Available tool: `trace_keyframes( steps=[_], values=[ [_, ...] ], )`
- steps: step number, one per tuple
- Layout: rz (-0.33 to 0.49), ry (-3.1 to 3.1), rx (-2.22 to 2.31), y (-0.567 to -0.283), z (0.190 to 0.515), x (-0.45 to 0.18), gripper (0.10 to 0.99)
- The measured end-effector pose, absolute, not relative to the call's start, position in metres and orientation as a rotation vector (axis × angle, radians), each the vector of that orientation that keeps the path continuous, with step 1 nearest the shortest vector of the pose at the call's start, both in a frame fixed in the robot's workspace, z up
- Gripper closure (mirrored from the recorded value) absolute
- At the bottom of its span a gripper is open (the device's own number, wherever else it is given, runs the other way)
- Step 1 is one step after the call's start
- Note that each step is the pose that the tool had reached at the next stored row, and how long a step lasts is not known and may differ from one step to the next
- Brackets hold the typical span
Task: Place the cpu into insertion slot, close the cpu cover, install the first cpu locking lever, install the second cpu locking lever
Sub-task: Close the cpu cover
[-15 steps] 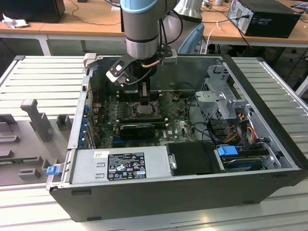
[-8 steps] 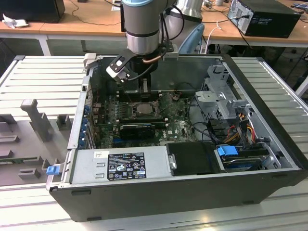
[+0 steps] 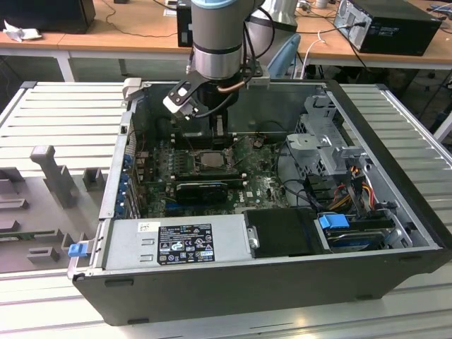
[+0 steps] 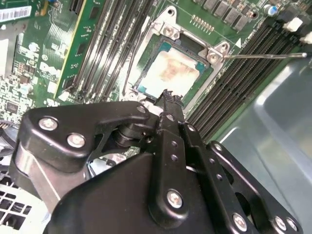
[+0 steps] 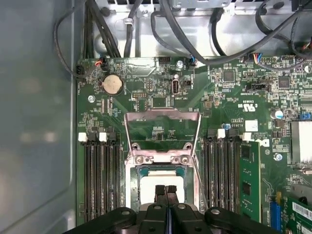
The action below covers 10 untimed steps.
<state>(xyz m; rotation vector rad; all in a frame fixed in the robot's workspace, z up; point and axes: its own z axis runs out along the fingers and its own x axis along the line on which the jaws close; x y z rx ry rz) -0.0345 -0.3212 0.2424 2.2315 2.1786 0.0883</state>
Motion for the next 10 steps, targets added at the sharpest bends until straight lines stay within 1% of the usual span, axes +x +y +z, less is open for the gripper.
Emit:
trace_keyframes(
  steps=[3, 6, 8, 10],
  values=[
    [0.086, 2.179, 2.234, -0.321, 0.253, -0.034, 0.98],
    [0.08, 2.178, 2.232, -0.321, 0.275, -0.034, 0.98],
    [0.079, 2.178, 2.233, -0.321, 0.283, -0.034, 0.98],
    [0.079, 2.178, 2.233, -0.321, 0.283, -0.031, 0.98]
  ],
)
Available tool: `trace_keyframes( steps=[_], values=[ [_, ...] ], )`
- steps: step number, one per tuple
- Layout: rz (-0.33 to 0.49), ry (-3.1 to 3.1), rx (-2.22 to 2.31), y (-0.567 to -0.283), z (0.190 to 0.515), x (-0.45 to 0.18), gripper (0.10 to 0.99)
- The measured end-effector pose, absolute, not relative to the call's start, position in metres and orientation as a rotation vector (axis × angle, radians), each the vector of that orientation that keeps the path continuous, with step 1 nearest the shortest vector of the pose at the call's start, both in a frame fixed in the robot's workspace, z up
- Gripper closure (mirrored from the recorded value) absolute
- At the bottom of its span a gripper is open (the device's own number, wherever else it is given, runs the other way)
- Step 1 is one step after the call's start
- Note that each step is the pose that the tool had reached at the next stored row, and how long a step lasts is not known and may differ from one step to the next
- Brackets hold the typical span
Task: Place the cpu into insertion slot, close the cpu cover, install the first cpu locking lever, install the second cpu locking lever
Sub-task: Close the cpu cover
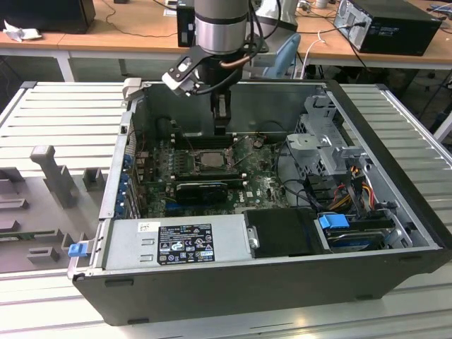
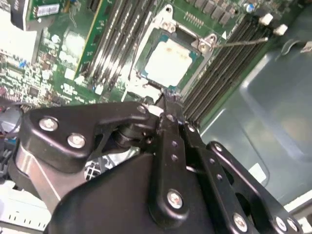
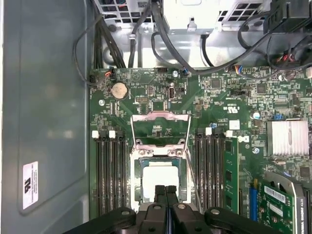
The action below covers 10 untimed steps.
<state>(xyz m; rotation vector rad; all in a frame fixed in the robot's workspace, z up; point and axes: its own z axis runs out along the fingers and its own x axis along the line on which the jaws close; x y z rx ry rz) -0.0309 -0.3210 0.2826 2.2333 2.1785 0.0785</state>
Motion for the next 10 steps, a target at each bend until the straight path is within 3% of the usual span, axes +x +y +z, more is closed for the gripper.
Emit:
trace_keyframes(
  steps=[10],
  values=[
    [0.066, 2.193, 2.231, -0.321, 0.277, -0.001, 0.98]
  ],
)
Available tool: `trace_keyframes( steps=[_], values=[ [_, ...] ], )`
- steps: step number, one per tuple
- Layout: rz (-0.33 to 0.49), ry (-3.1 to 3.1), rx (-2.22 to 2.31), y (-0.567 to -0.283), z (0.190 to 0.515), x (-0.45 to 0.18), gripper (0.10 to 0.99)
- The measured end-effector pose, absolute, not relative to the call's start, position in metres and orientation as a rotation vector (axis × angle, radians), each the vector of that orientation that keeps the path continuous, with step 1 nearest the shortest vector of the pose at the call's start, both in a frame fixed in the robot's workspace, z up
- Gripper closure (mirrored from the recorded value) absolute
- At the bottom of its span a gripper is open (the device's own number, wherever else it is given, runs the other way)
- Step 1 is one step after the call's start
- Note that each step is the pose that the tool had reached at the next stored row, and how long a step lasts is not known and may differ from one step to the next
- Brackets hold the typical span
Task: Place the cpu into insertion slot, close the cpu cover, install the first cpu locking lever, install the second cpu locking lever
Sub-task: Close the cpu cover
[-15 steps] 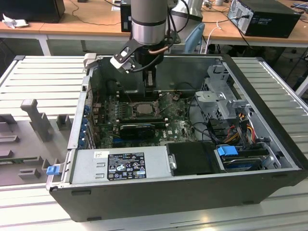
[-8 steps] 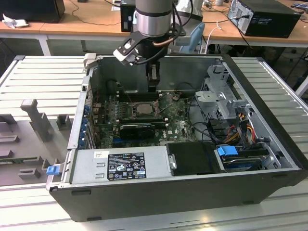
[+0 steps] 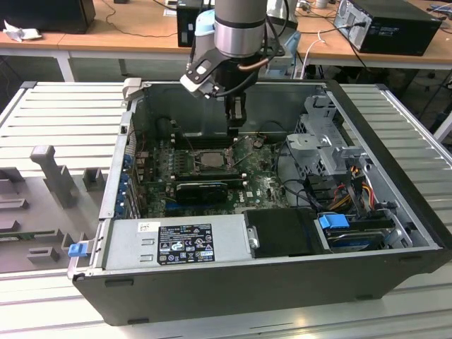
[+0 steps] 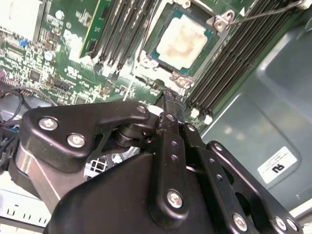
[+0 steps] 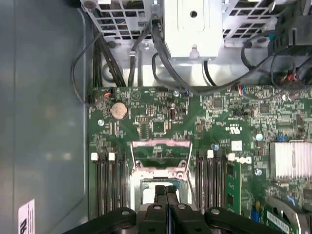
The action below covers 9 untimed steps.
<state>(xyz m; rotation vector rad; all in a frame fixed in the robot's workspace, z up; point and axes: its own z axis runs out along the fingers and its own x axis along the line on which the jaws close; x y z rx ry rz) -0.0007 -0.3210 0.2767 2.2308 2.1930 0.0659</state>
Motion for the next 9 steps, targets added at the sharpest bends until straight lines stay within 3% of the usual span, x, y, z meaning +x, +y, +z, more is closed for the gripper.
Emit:
trace_keyframes(
  steps=[9],
  values=[
    [0.061, 2.202, 2.227, -0.321, 0.265, 0.011, 0.98]
  ],
)
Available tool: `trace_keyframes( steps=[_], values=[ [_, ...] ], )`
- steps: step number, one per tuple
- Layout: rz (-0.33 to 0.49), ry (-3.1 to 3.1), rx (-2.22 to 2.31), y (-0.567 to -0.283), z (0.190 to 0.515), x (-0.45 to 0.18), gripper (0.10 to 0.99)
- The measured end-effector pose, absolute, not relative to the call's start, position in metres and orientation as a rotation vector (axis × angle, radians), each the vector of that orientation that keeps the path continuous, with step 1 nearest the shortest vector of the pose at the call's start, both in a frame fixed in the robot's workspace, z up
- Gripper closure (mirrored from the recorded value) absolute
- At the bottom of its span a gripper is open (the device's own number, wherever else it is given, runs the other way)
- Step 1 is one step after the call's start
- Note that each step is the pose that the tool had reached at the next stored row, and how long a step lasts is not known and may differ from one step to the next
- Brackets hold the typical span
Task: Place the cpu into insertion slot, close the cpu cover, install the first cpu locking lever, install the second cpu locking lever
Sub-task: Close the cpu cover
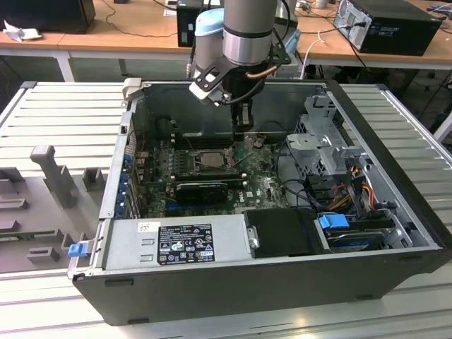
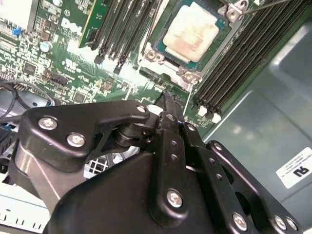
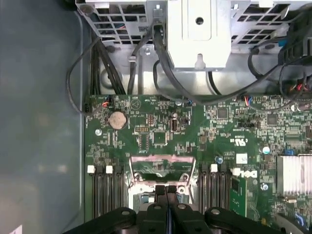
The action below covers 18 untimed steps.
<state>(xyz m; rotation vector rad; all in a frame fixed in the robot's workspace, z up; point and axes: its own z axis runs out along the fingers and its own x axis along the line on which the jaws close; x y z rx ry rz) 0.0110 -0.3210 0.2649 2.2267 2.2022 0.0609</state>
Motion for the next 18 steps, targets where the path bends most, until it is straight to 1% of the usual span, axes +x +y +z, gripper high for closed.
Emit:
trace_keyframes(
  steps=[10, 12, 18],
  values=[
    [0.057, 2.205, 2.227, -0.321, 0.262, 0.037, 0.98],
    [0.049, 2.224, 2.217, -0.321, 0.261, 0.064, 0.98],
    [0.049, 2.241, 2.201, -0.317, 0.251, 0.064, 0.98]
  ],
)
